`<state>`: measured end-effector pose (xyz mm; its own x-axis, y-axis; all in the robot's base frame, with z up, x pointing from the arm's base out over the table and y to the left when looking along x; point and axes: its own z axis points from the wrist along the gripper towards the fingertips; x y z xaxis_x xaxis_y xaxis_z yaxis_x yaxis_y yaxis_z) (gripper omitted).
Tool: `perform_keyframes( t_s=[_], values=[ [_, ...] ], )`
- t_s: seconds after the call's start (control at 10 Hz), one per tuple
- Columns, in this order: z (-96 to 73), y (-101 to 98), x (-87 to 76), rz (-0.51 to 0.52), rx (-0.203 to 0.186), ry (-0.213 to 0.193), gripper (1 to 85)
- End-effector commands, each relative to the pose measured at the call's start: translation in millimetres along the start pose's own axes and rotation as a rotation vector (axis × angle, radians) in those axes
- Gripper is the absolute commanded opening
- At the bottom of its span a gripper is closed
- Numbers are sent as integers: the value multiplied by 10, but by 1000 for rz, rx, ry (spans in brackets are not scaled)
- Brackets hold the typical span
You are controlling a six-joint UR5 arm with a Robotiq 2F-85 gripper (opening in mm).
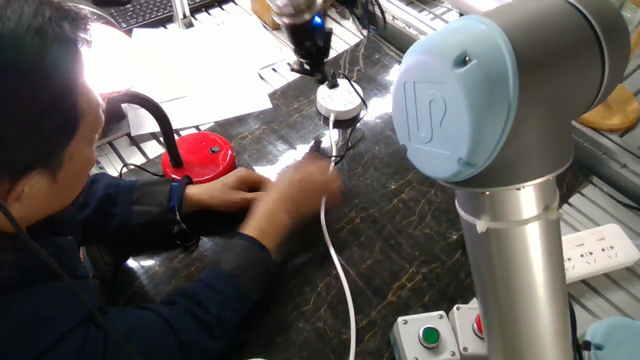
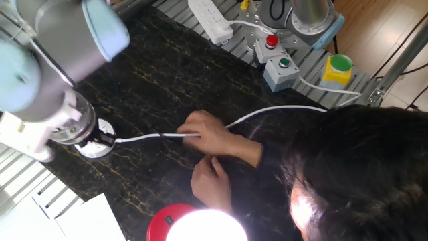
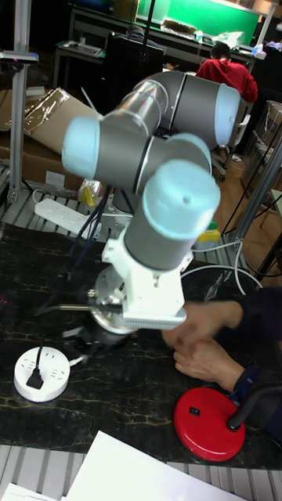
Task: Plug in the power cord of the desk lamp, turn on the socket, and light up the desk lamp
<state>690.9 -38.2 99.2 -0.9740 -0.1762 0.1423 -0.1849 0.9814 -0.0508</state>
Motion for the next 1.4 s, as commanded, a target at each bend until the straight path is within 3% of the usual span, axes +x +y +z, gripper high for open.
perform_keyframes(
  t_s=[0.0, 0.1, 0.2, 0.3, 0.7, 0.9, 1.0, 1.1, 1.3],
  values=[
    [-313, 541, -292, 111, -211, -103, 10],
    [-374, 767, -378, 156, -306, -121, 10],
    [-408, 880, -443, 183, -356, -133, 10],
    [-412, 913, -485, 193, -370, -141, 10],
    [-303, 715, -498, 160, -295, -137, 10],
    [-284, 678, -496, 155, -289, -136, 10],
    [-349, 896, -532, 193, -376, -138, 10],
    [-376, 1077, -594, 224, -435, -150, 10],
    [-354, 1381, -781, 293, -518, -188, 10]
  ],
)
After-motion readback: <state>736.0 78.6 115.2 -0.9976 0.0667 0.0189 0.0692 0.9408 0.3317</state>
